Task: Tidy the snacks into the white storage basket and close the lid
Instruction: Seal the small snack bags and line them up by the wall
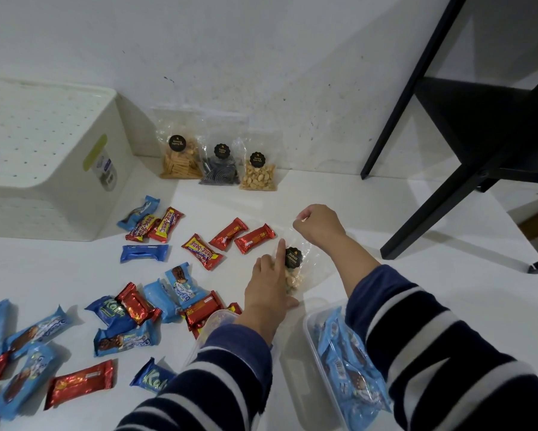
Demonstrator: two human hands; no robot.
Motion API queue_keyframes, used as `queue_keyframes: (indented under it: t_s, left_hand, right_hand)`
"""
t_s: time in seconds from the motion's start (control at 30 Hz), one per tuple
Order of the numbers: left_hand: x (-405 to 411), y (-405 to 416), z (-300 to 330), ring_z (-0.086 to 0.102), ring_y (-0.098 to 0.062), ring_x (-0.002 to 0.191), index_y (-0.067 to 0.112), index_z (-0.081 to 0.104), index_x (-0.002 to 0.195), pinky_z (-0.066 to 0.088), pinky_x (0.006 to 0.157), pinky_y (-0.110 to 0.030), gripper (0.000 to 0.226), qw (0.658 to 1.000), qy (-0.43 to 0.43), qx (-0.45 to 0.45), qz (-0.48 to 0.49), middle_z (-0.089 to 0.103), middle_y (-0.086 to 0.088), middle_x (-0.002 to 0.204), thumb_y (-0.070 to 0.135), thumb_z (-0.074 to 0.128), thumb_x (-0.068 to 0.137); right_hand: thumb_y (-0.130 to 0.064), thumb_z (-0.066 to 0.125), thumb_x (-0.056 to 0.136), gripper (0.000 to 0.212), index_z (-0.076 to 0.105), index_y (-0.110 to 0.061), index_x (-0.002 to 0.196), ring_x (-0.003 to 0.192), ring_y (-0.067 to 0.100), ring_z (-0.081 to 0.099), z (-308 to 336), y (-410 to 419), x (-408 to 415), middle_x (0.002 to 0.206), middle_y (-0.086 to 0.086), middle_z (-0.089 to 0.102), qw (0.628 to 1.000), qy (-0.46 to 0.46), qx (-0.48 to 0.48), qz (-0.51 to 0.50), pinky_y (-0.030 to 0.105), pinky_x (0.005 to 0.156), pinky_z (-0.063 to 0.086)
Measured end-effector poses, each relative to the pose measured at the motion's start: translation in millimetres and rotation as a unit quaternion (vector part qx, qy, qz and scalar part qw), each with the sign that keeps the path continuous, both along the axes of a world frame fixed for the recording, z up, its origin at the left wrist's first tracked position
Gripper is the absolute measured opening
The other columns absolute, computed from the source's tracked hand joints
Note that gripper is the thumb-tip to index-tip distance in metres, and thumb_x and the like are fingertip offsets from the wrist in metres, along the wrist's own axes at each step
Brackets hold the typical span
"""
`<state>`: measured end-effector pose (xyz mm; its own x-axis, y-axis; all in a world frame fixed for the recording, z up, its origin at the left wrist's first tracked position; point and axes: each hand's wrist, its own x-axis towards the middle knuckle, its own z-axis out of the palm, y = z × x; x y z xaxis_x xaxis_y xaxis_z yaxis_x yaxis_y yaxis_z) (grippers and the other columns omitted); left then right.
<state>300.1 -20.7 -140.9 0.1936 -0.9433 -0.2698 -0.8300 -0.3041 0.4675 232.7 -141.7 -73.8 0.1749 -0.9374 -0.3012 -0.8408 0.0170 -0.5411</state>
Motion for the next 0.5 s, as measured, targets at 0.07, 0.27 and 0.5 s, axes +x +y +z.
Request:
queue_keyframes:
  t_s: [0.07, 0.27, 0.5]
  left_hand:
    - [0, 0, -1, 0.036, -0.025, 0.130, 0.023, -0.018, 0.149, 0.032, 0.111, -0.033, 0.119, 1.000, -0.002, 0.001, 0.000, 0.033, -0.010, 0.137, 0.040, 0.075, 0.076]
    - [0, -1, -2, 0.037, -0.025, 0.129, 0.024, -0.018, 0.149, 0.035, 0.109, -0.034, 0.120, 1.000, 0.004, 0.004, 0.005, 0.033, -0.009, 0.138, 0.040, 0.075, 0.076]
    - [0, -1, -2, 0.037, -0.026, 0.130, 0.024, -0.019, 0.148, 0.037, 0.107, -0.034, 0.120, 1.000, 0.003, 0.008, 0.001, 0.033, -0.010, 0.139, 0.039, 0.075, 0.076]
  right_hand:
    - [-0.019, 0.056, 0.087, 0.020, 0.068, -0.014, 0.103, 0.101, 0.023, 0.062, 0, -1, 2, 0.108, 0.002, 0.067, 1.000, -0.010, -0.020, 0.008, 0.029, 0.080, 0.049]
    - [-0.020, 0.057, 0.091, 0.021, 0.070, -0.013, 0.104, 0.106, 0.023, 0.062, -1, -3, 0, 0.112, 0.003, 0.068, 0.999, -0.010, -0.031, 0.018, 0.029, 0.086, 0.050]
    - [-0.008, 0.056, 0.080, 0.033, 0.065, 0.007, 0.108, 0.082, 0.027, 0.060, 4, -1, -37, 0.110, 0.021, 0.067, 0.995, 0.086, 0.006, 0.059, 0.031, 0.068, 0.045]
